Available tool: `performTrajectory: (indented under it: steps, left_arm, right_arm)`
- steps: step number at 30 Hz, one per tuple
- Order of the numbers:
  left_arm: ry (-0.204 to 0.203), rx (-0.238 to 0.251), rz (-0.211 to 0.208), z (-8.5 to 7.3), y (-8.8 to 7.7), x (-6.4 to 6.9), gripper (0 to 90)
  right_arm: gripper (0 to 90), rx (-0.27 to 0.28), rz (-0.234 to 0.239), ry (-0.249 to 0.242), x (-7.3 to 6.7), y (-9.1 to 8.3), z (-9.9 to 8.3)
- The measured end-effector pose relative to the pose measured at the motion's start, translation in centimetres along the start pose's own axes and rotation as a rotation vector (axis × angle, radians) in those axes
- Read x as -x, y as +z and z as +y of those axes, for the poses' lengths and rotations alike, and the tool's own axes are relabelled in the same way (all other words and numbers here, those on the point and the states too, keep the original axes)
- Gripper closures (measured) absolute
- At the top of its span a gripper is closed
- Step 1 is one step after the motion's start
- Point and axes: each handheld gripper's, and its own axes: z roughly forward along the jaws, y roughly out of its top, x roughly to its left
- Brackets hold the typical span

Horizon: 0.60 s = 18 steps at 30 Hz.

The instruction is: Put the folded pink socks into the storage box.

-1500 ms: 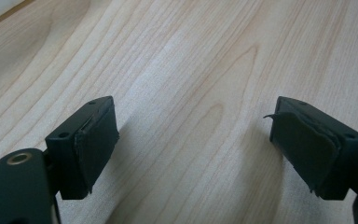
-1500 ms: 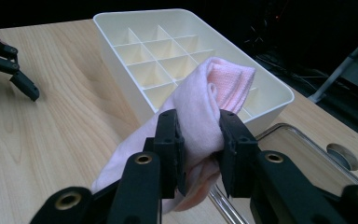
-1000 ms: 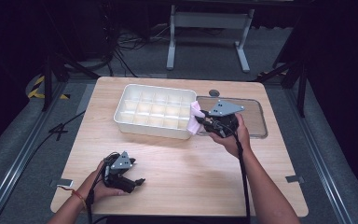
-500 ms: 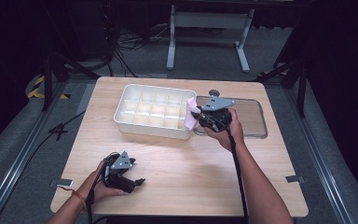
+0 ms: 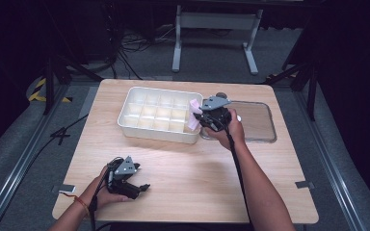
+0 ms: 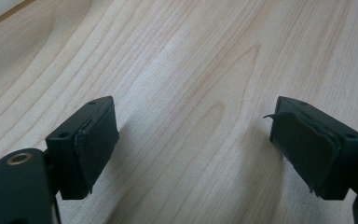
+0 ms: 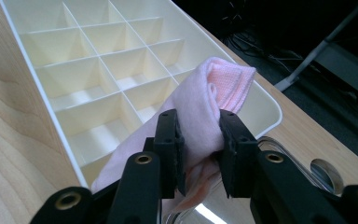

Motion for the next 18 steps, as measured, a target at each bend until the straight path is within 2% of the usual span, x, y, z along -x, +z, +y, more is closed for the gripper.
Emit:
performTrajectory:
  steps: [9, 18]
  left_arm:
    - [-0.006, 0.01, 0.001, 0.0, 0.1, 0.0, 15.2]
    - [-0.006, 0.01, 0.001, 0.0, 0.1, 0.0, 15.2]
  right_arm:
    - [71.4, -0.036, -0.008, 0.004, 0.0, 1.3, -0.1]
    - [71.4, -0.068, -0.011, -0.063, -1.1, 2.2, 0.0]
